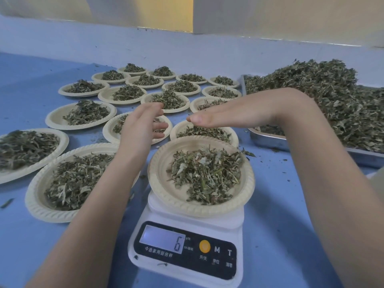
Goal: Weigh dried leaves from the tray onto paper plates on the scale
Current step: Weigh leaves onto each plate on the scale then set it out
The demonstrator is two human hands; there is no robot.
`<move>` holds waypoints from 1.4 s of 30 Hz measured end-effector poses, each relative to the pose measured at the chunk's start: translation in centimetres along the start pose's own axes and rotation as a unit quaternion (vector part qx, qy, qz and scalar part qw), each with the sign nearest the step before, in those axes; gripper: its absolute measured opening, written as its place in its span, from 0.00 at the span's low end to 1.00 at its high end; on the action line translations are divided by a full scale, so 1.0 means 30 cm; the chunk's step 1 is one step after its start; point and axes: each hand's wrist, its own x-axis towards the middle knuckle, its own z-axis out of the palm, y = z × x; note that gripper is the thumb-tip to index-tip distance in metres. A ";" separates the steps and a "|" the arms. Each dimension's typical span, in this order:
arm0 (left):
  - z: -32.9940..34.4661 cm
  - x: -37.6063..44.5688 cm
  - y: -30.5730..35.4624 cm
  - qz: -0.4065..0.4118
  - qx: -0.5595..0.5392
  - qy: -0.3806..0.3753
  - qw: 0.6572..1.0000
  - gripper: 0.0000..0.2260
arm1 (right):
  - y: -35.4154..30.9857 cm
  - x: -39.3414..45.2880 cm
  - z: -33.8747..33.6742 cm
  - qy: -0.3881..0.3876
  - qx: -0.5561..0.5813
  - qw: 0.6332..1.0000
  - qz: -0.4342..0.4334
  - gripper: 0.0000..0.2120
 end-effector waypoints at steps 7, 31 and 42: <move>0.005 -0.023 -0.002 0.002 0.032 -0.041 0.999 0.09 | -0.006 0.007 0.012 -0.012 -0.014 1.000 -0.005 0.28; -0.012 -0.002 -0.016 -0.025 -0.012 -0.081 0.996 0.09 | 0.704 0.358 -0.041 0.212 -0.042 0.918 0.332 0.31; -0.013 -0.001 -0.015 -0.008 -0.011 -0.092 0.996 0.10 | 0.721 0.396 -0.051 0.302 -0.171 0.877 0.333 0.19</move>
